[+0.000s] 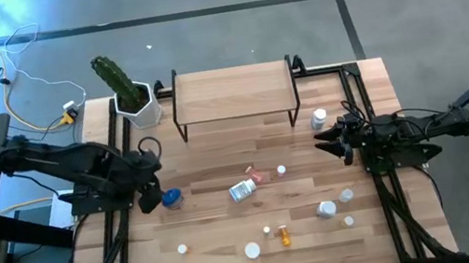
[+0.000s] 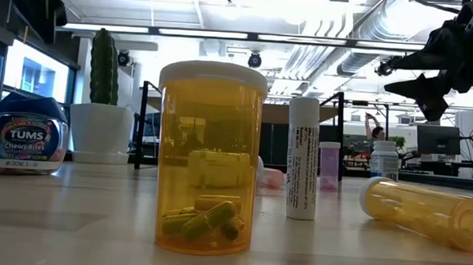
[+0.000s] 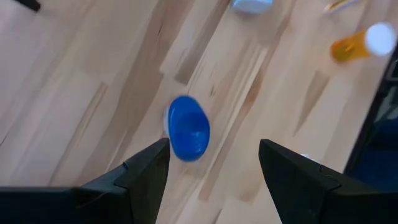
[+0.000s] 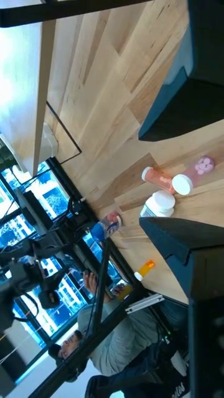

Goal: Pick and place medicine bottles onto shelf by color
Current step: Put the blue pill bottle on the shelf

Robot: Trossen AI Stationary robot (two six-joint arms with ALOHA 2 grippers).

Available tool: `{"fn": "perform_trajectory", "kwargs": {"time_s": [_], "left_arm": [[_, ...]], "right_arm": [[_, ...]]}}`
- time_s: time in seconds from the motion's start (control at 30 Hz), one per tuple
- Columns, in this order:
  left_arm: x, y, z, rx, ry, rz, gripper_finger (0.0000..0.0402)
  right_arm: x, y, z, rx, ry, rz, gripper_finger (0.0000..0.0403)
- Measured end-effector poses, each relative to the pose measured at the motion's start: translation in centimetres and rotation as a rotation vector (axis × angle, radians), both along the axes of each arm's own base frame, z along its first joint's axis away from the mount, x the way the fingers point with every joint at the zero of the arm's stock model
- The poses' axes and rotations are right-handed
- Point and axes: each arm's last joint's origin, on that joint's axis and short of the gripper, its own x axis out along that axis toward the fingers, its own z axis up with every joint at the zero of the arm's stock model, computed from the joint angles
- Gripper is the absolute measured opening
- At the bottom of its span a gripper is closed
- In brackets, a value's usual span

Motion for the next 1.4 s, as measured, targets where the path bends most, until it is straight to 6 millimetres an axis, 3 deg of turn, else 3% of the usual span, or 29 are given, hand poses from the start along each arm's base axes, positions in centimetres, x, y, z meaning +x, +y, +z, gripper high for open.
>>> {"fn": "perform_trajectory", "kwargs": {"time_s": [0.47, 0.7, 1.4], "left_arm": [[1.5, -0.7, -1.2, -0.046, 0.098, 0.055, 0.0240], [2.2, -0.8, -1.8, -0.039, 0.137, 0.075, 0.0260], [5.6, -1.4, -4.7, 0.093, 0.250, -0.112, 0.0259]], "right_arm": [[0.0, 0.0, 0.0, -0.004, 0.001, 0.000, 0.0201], [0.0, 0.0, 0.0, -0.004, 0.000, 0.001, 0.0201], [0.0, 0.0, 0.0, -0.003, 0.001, 0.001, 0.0201]]}}
